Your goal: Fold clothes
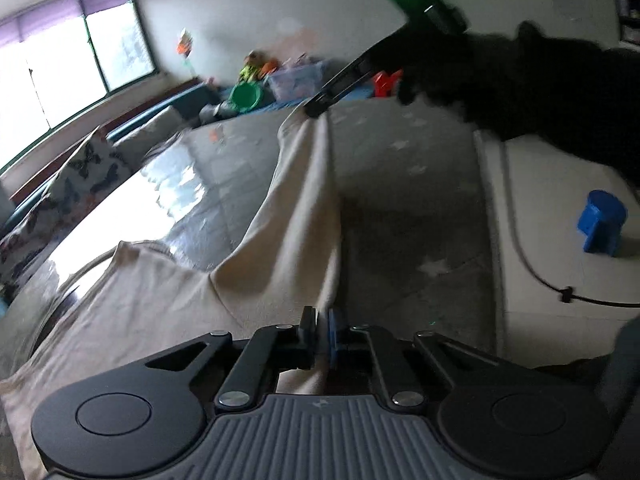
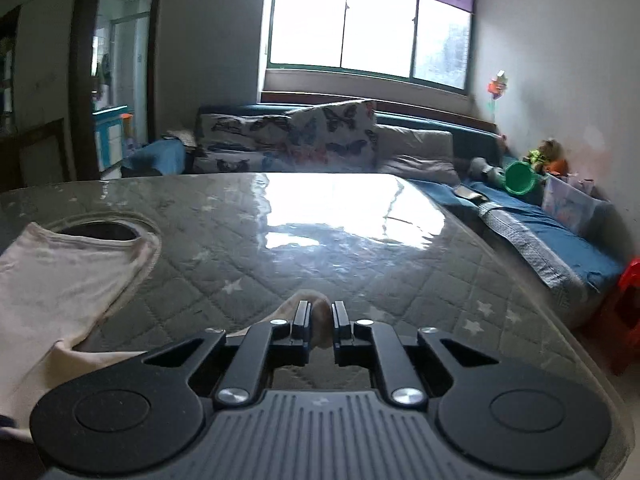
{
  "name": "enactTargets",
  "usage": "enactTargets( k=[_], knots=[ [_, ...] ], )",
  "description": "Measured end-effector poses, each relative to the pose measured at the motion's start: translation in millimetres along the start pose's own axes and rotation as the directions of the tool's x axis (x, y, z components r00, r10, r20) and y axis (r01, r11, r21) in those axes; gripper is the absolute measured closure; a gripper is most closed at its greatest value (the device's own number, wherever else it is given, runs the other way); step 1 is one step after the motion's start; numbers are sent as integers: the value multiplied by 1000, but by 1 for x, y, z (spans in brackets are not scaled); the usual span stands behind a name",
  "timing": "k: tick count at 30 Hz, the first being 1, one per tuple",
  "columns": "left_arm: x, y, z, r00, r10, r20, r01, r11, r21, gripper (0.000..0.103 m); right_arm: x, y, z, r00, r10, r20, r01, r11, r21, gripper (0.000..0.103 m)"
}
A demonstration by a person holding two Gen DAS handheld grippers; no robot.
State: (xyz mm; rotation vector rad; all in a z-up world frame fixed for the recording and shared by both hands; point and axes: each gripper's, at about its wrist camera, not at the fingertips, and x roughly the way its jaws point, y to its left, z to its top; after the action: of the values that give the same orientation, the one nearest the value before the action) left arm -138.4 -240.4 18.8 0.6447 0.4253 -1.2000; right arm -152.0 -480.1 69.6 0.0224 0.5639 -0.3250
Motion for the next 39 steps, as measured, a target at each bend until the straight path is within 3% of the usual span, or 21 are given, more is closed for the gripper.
enactTargets(
  k=[2, 5, 10, 13, 15, 17, 19, 21, 22, 24, 26, 27, 29, 30, 31, 32, 36, 37, 39],
  knots=[
    [-2, 1, -1, 1000, -9, 9, 9, 1000, -2, 96, 8, -3, -5, 999, -37, -25, 37, 999, 3, 79],
    [-1, 3, -4, 1000, -29, -3, 29, 999, -21, 92, 12, -5, -12, 997, -70, -39, 71, 997, 23, 79],
    [-6, 2, -4, 999, -48, -5, 47, 998, -51, 89, 5, 23, -12, 998, 59, -19, -59, 998, -37, 79],
    [-18, 7, -4, 1000, -8, 14, 9, 994, -106, 84, 19, 39, -16, 993, 106, -53, -108, 993, -55, 78],
    [-34, 18, -8, 998, 59, 33, -53, 984, -168, 71, 31, 44, -19, 991, 109, -81, -113, 993, -46, 76],
    [-56, 34, -17, 988, 148, 43, -133, 961, -241, 70, 40, 44, -24, 990, 104, -90, -107, 994, -30, 73],
    [-79, 51, -29, 969, 246, 37, -222, 920, -322, 69, 40, 45, -25, 992, 96, -78, -98, 995, -24, 70],
    [-100, 71, -49, 930, 368, -12, -339, 846, -412, 69, 41, 45, -26, 992, 98, -76, -98, 995, -6, 69],
    [-109, 82, -61, 901, 431, -52, -407, 797, -447, 69, 41, 45, -27, 992, 97, -75, -98, 995, -5, 69],
    [-126, 103, -86, 825, 547, -145, -537, 678, -502, 69, 41, 45, -29, 993, 95, -71, -95, 995, -2, 68],
    [-139, 124, -109, 720, 647, -249, -666, 544, -510, 69, 41, 45, -30, 993, 92, -67, -92, 996, 2, 67],
    [-145, 136, -120, 680, 671, -294, -703, 486, -519, 68, 40, 45, -30, 994, 91, -67, -91, 996, 2, 67],
    [-153, 156, -140, 636, 682, -361, -735, 392, -553, 59, 40, 44, -30, 994, 86, -66, -86, 996, 0, 66],
    [-155, 164, -148, 621, 685, -382, -744, 360, -563, 56, 40, 44, -30, 994, 84, -67, -84, 996, 0, 65],
    [-156, 171, -154, 608, 688, -396, -750, 336, -570, 55, 39, 43, -31, 994, 82, -67, -82, 997, 1, 65],
    [-155, 178, -161, 611, 680, -404, -746, 324, -582, 52, 39, 43, -31, 994, 81, -67, -81, 997, 2, 64],
    [-147, 201, -182, 657, 618, -431, -711, 319, -627, 50, 39, 43, -31, 995, 75, -68, -76, 997, 1, 63],
    [-145, 204, -186, 658, 610, -442, -711, 310, -631, 50, 39, 43, -31, 995, 74, -68, -75, 997, 1, 62],
    [-146, 208, -192, 680, 604, -417, -679, 301, -670, 50, 39, 43, -31, 995, 73, -68, -73, 997, 2, 62]
  ],
)
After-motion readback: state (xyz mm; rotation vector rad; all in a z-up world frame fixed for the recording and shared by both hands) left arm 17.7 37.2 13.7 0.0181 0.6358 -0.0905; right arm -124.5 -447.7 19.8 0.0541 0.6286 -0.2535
